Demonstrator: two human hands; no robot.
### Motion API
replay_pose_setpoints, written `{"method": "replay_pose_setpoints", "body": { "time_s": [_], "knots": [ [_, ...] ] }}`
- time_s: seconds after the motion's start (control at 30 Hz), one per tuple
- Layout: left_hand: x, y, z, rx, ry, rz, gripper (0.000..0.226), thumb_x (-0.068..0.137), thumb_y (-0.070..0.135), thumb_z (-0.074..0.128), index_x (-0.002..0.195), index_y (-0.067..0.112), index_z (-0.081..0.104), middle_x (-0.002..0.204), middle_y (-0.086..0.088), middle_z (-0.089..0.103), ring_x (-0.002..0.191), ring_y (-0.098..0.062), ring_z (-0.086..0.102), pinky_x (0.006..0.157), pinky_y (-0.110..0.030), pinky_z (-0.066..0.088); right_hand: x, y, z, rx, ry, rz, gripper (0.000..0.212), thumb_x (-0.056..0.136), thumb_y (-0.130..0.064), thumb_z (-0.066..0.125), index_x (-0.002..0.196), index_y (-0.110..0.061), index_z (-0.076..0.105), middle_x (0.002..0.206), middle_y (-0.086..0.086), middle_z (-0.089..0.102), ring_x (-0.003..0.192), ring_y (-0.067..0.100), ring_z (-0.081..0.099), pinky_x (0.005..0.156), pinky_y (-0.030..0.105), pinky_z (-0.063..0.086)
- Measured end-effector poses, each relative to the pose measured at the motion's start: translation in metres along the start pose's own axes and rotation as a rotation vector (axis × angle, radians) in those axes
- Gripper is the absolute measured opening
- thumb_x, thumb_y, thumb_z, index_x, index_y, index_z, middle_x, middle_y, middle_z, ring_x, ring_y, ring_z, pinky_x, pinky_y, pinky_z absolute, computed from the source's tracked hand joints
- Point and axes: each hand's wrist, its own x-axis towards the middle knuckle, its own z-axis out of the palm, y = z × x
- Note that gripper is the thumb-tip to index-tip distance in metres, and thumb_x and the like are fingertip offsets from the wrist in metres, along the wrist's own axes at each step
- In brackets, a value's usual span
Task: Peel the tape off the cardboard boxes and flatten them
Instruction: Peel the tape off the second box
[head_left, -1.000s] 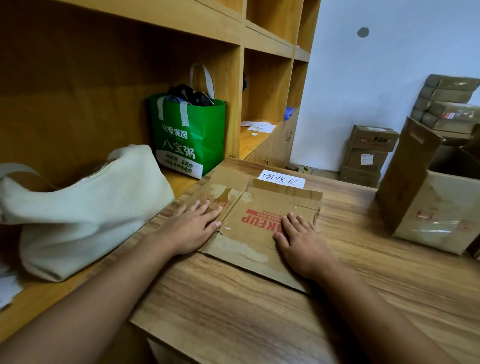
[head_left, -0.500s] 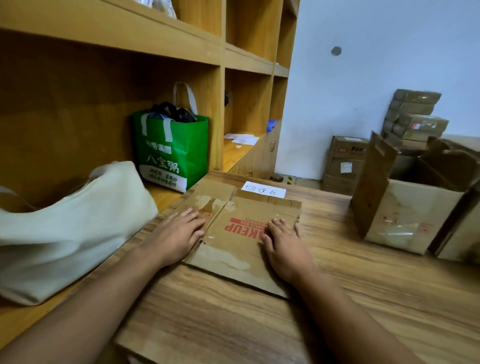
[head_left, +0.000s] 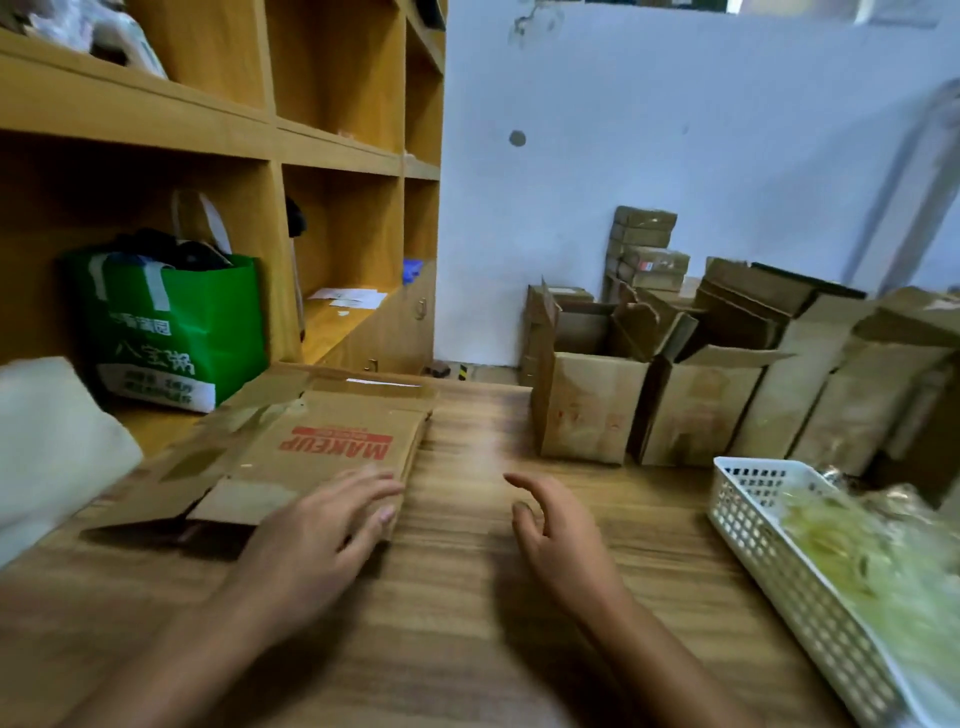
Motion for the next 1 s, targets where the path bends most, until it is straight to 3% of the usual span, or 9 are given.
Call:
{"method": "replay_pose_setpoints", "body": {
  "time_s": [0.07,0.13,0.3,0.57,0.7,0.9,1.0],
  "knots": [
    [-0.016,0.03,0.027,-0.043,-0.066,0.066,0.034,0.1,0.049,0.047,0.133,0.048,0.055,0.142,0.038,0.035,0.135,0.019,0.025,0.109,-0.005,0.017,-0.018,0.018,-0.021,-0.014,0.0,0.048,0.039,0.1,-0.017,0.057,0.138,-0.023,0.059,0.137,-0.007,0.059,0.128,0.009,0.052,0.108,0.019,0.036],
    [-0.033,0.055,0.055,-0.069,-0.152,0.102,0.036,0.1,0.051,0.045,0.136,0.051,0.05,0.141,0.041,0.028,0.135,0.021,0.017,0.106,0.002,0.006,-0.033,0.033,-0.038,-0.022,0.02,0.078,0.04,0.097,-0.012,0.059,0.136,-0.02,0.06,0.136,-0.004,0.06,0.124,0.012,0.056,0.105,0.021,0.037],
    [-0.054,0.08,0.091,-0.048,-0.237,0.134,0.039,0.1,0.057,0.039,0.139,0.054,0.044,0.146,0.04,0.025,0.14,0.017,0.018,0.111,-0.005,0.008,-0.054,0.062,-0.076,-0.082,0.037,0.14,0.043,0.094,-0.005,0.061,0.135,-0.013,0.061,0.131,0.003,0.061,0.124,0.017,0.056,0.101,0.013,0.03],
    [-0.06,0.083,0.091,0.035,-0.225,0.12,0.04,0.099,0.06,0.037,0.139,0.058,0.042,0.141,0.047,0.026,0.135,0.024,0.013,0.113,-0.01,0.016,-0.051,0.072,-0.1,-0.108,0.025,0.166,0.046,0.095,-0.015,0.058,0.141,-0.017,0.055,0.138,0.0,0.053,0.128,0.017,0.052,0.108,0.03,0.038],
    [-0.059,0.085,0.09,0.057,-0.219,0.126,0.04,0.099,0.06,0.036,0.138,0.058,0.042,0.139,0.049,0.025,0.127,0.03,0.01,0.105,-0.001,0.007,-0.015,0.063,-0.104,-0.148,0.015,0.134,0.053,0.096,-0.021,0.055,0.148,-0.021,0.045,0.148,-0.004,0.043,0.128,0.015,0.052,0.105,0.034,0.044],
    [-0.059,0.084,0.091,0.049,-0.191,0.152,0.04,0.099,0.06,0.032,0.139,0.058,0.041,0.141,0.047,0.026,0.133,0.024,0.015,0.107,-0.003,0.008,0.071,0.047,-0.119,-0.235,0.074,0.12,0.064,0.097,-0.018,0.056,0.156,-0.022,0.031,0.161,-0.002,0.031,0.13,0.022,0.053,0.091,0.036,0.049],
    [-0.059,0.085,0.091,0.018,-0.174,0.161,0.042,0.098,0.06,0.033,0.138,0.056,0.043,0.142,0.046,0.027,0.134,0.022,0.019,0.109,-0.004,0.011,0.104,0.044,-0.121,-0.3,0.09,0.105,0.069,0.096,-0.013,0.056,0.158,-0.019,0.027,0.165,-0.001,0.025,0.136,0.025,0.05,0.096,0.04,0.049]
  ]
}}
